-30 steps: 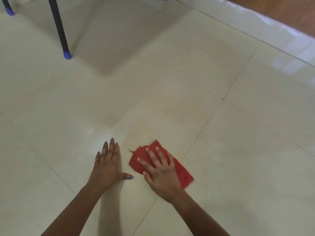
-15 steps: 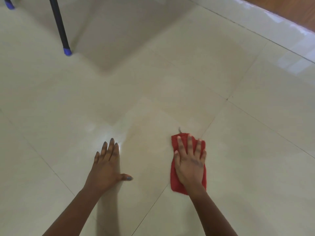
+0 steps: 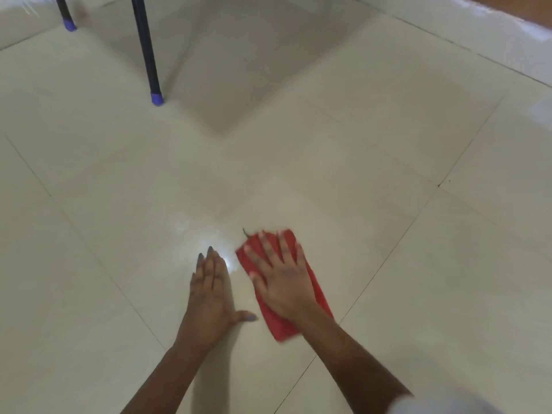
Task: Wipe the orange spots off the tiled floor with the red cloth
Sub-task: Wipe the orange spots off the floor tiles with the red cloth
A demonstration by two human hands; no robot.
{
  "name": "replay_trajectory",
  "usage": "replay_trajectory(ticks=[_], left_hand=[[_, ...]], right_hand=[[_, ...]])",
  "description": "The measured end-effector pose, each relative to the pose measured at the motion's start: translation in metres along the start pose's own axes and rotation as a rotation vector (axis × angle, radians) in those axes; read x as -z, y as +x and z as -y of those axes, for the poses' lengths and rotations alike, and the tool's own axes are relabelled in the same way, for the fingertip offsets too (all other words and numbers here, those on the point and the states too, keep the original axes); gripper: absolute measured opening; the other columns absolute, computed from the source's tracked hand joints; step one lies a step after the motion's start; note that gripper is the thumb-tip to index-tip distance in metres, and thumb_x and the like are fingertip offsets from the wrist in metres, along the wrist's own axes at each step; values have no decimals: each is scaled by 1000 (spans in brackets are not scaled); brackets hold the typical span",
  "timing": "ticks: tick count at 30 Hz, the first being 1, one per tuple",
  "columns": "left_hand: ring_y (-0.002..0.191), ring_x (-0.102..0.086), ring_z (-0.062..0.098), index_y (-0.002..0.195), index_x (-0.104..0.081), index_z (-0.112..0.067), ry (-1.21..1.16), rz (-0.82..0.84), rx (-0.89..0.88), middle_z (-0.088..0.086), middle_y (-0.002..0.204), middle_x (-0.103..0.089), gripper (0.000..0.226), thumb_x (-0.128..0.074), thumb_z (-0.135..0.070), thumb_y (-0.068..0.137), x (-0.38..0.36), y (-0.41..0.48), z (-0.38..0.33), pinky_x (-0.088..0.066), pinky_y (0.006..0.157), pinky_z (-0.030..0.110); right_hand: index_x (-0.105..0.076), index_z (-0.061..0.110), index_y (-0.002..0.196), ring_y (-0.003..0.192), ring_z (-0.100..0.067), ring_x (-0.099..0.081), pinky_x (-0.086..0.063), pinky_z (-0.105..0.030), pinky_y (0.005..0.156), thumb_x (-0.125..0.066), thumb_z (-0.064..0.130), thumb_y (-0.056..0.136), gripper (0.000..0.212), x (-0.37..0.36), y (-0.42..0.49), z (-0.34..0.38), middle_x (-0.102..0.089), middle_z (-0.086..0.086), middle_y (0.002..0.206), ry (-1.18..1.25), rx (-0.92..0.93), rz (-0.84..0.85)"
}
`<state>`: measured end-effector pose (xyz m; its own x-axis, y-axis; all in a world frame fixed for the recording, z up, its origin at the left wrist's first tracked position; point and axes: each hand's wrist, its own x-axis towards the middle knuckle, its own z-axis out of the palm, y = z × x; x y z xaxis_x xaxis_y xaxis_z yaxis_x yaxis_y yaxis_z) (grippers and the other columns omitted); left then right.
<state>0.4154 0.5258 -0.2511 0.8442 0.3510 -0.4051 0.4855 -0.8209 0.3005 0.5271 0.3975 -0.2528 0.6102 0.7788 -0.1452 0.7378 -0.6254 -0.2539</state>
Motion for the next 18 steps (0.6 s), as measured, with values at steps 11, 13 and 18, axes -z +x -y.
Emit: replay_trajectory(ticks=[11, 13, 18], left_hand=[[134, 24, 17, 142, 13, -5, -58, -54, 58, 5, 146, 25, 151, -8, -102, 28, 7, -22, 34, 7, 111, 37], [136, 19, 18, 144, 4, -4, -91, -82, 112, 7, 149, 18, 152, -10, -102, 29, 6, -36, 48, 4, 112, 39], [141, -2, 28, 143, -17, 3, -92, -93, 173, 15, 153, -3, 145, -19, -100, 41, 5, -65, 87, -12, 112, 50]], right_hand=[[-11, 40, 146, 143, -32, 3, 1, -56, 112, -25, 44, 96, 53, 8, 69, 6, -4, 2, 158, -42, -63, 63], [-22, 40, 144, 142, -35, -11, -11, -60, 110, -29, 44, 93, 51, -11, 17, 35, -19, 0, 156, -87, 167, 52], [-33, 40, 138, 136, -33, -32, -23, -54, 107, -33, 43, 87, 52, 4, -22, -28, -39, 1, 147, -175, 106, -3]])
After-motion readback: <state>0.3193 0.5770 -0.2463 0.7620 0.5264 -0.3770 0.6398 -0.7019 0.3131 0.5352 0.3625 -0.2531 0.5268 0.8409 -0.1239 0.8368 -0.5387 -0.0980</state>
